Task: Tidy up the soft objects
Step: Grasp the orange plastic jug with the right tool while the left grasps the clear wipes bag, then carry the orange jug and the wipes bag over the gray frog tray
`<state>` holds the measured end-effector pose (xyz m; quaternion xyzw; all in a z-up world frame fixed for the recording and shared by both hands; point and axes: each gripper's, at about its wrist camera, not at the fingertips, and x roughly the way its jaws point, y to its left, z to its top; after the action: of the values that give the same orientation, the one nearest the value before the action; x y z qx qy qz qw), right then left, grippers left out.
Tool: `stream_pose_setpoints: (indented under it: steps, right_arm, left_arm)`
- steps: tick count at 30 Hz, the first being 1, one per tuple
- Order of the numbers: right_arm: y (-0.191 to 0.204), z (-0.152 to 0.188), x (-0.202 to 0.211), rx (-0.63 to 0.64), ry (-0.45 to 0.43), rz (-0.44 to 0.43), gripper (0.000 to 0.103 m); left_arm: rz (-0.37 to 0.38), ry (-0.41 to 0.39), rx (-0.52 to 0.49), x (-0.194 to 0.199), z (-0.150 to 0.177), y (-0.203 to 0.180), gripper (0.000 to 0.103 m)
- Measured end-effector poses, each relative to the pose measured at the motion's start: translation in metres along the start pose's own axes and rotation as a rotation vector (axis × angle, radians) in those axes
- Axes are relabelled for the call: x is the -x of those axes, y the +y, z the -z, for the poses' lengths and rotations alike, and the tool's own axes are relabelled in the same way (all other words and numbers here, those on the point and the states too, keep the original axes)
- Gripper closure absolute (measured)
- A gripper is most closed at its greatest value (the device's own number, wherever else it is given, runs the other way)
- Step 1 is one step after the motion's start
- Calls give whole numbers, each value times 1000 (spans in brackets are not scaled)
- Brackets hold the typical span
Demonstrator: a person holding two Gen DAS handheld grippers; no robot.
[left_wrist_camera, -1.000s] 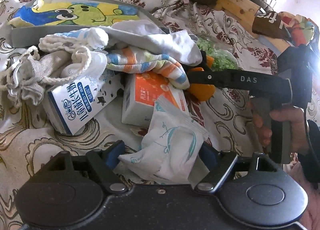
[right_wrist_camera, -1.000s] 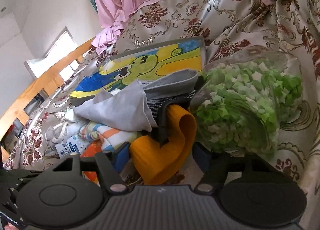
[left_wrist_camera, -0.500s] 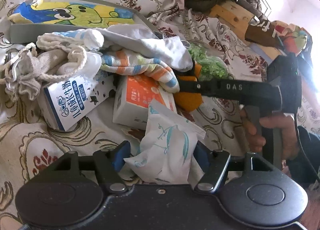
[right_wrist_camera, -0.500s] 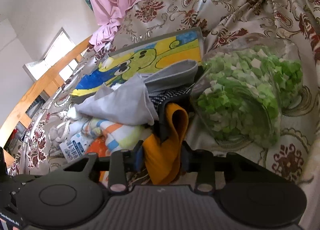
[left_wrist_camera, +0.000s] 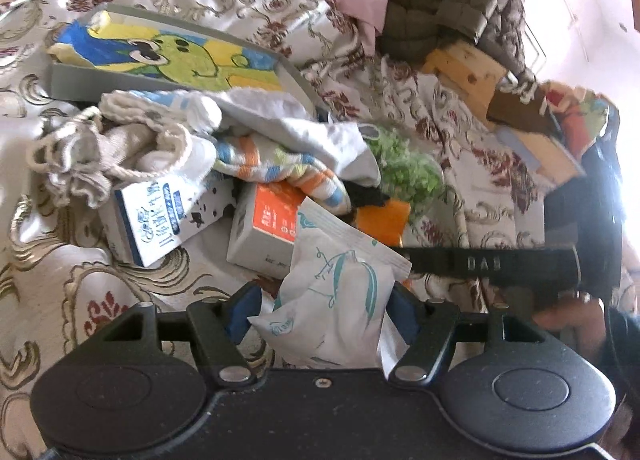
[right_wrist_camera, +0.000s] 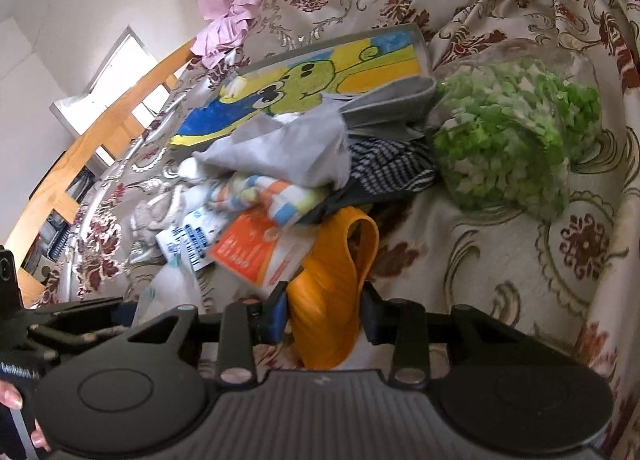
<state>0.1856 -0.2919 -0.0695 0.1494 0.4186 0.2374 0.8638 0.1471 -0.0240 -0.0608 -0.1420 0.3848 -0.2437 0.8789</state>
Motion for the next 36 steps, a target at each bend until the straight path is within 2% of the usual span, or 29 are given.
stream_pose_setpoints:
  steps: [6,11,20,24,27,32,36]
  right_arm:
    - [16,9,17,4,-43,-25,64]
    - [24,8,39,-11,-143,-101,63]
    - [19,-1,52,-42,-267,-170,60]
    - [22,-15,55,-3,-351,-164,60]
    - [22,-44,47,37,-394,-144,60]
    - [9,-103,9,29,-423,-77,60]
    - [-6,-127,-26,-10,-407,-17,60]
  left_arm:
    - [-17,-84,40,23,0,-1,33]
    - [-34,-158,51,41,-4,-5,33]
    - [-83,-206,109,43,-22,3,33]
    - [-101,-259,92,44,-52,1,33]
    - [-128,-283,80,31,-89,-1,32]
    - [-185,-296,67,-11,-147,4,32]
    - [-232,-262,118,-53,-181,19,32]
